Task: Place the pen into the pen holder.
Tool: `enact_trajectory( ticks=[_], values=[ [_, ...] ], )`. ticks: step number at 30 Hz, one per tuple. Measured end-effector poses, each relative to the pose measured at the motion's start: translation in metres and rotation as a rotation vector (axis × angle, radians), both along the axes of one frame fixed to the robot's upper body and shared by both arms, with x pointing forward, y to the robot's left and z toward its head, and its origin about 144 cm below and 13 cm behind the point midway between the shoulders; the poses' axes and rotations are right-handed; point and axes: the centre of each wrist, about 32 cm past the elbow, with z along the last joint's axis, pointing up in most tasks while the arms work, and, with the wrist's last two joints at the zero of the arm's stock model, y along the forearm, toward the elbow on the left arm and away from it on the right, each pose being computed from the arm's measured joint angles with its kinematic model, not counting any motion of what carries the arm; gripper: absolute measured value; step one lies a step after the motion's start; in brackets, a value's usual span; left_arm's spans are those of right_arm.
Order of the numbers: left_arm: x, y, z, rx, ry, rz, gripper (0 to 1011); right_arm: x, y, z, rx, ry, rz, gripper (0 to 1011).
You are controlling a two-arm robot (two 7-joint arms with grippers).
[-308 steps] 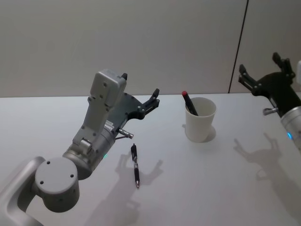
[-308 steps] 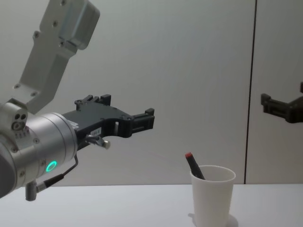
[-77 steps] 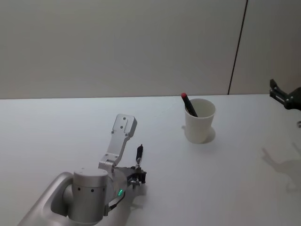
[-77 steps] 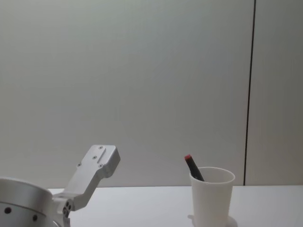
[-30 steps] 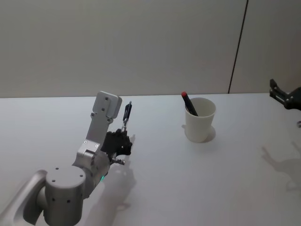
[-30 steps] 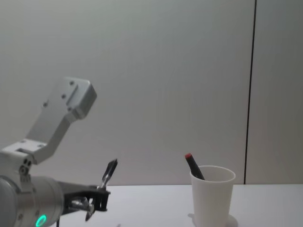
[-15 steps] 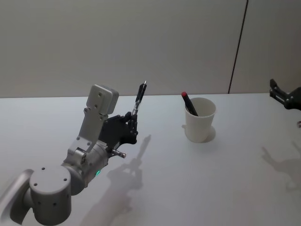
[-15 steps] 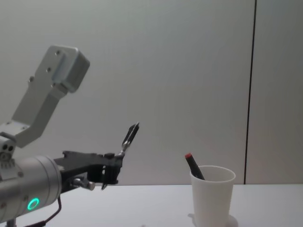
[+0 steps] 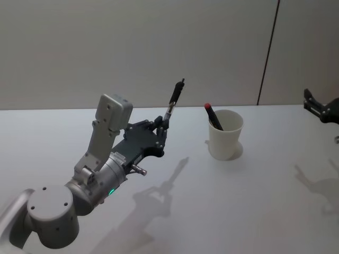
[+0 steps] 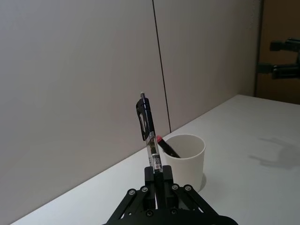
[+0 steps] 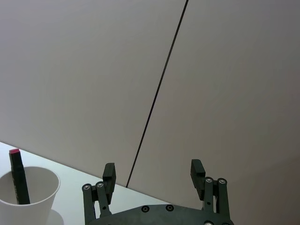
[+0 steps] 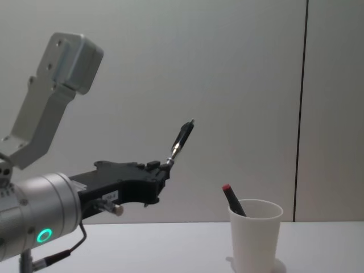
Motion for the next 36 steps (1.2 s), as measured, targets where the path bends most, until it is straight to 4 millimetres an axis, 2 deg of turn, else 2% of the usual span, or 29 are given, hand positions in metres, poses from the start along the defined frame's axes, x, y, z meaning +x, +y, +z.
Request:
enact_trajectory(
  ticks=[36],
  values=[
    [0.027,-0.046,-0.002,0.079,-0.070,-0.167,114,0.000,0.000,0.000,0.000,0.000,0.000,1002]
  ],
)
